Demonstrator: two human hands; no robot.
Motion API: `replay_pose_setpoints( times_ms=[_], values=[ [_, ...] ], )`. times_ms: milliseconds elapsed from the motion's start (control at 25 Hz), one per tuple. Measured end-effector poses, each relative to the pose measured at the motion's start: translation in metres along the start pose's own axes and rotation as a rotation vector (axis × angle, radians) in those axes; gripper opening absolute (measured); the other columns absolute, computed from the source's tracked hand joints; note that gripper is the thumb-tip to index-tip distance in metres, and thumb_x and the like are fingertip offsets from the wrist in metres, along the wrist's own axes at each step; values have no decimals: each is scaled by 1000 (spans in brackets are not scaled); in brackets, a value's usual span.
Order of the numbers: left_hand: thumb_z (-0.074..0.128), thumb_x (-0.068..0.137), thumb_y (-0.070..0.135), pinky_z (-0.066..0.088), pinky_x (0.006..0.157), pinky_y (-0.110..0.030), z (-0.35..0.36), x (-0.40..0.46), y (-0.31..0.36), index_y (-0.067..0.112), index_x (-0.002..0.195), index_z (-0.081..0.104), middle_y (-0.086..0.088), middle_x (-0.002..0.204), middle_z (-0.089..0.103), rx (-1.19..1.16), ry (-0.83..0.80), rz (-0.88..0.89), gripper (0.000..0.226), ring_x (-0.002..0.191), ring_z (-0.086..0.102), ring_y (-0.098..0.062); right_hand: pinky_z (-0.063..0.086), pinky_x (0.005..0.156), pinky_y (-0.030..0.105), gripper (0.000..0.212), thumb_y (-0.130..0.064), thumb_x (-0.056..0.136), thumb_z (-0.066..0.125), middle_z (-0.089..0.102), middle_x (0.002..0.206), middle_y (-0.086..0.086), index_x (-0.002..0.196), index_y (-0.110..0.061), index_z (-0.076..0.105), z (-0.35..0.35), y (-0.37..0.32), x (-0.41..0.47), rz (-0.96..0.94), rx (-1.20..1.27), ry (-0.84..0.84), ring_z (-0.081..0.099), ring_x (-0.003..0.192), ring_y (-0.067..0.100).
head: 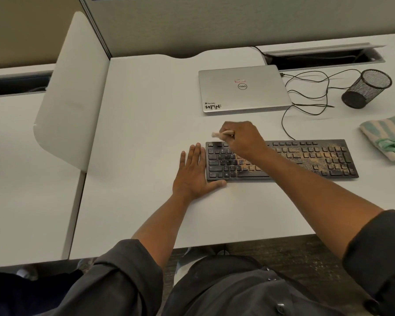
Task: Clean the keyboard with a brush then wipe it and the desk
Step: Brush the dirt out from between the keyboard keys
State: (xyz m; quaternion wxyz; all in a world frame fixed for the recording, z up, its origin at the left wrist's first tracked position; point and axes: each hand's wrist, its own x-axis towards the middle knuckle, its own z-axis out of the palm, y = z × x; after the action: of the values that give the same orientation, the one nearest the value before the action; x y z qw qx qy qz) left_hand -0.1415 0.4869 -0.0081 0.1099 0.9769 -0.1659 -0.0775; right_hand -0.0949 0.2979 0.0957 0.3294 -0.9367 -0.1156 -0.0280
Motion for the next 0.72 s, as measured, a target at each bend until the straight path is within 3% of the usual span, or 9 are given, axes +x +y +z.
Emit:
replay_pose_setpoints(
  times_ms=[120, 240, 440, 720],
  values=[
    [29, 74, 99, -11, 125, -49, 0, 0, 0, 8, 161, -9, -10, 169, -14, -10, -1, -5, 132, 154, -22, -21, 45, 62, 32, 10, -22, 91, 69, 72, 78, 4, 92, -13, 70, 10, 8, -20, -69, -94, -85, 63, 69, 25],
    [30, 74, 99, -11, 125, -48, 0, -1, 1, 8, 161, -9, -10, 169, -14, -23, -8, -4, 132, 154, -22, -21, 51, 62, 36, 14, -29, 89, 67, 72, 75, 1, 87, -16, 70, 6, 12, -37, -102, -83, -134, 63, 67, 23],
    [28, 75, 99, -11, 125, -49, -1, -1, -1, 8, 161, -10, -11, 169, -14, -9, -3, 3, 131, 154, -21, -22, 45, 59, 31, 14, -26, 90, 70, 70, 71, 2, 85, -13, 69, 4, 1, -6, -31, -67, -20, 61, 64, 23],
    [18, 73, 100, -10, 125, -49, 3, 1, -2, 6, 161, -6, -11, 170, -11, 8, 8, 12, 131, 155, -19, -23, 43, 61, 29, 7, -26, 89, 68, 73, 80, -3, 88, -19, 71, 16, -11, -38, -59, -80, -125, 63, 72, 19]
  ],
)
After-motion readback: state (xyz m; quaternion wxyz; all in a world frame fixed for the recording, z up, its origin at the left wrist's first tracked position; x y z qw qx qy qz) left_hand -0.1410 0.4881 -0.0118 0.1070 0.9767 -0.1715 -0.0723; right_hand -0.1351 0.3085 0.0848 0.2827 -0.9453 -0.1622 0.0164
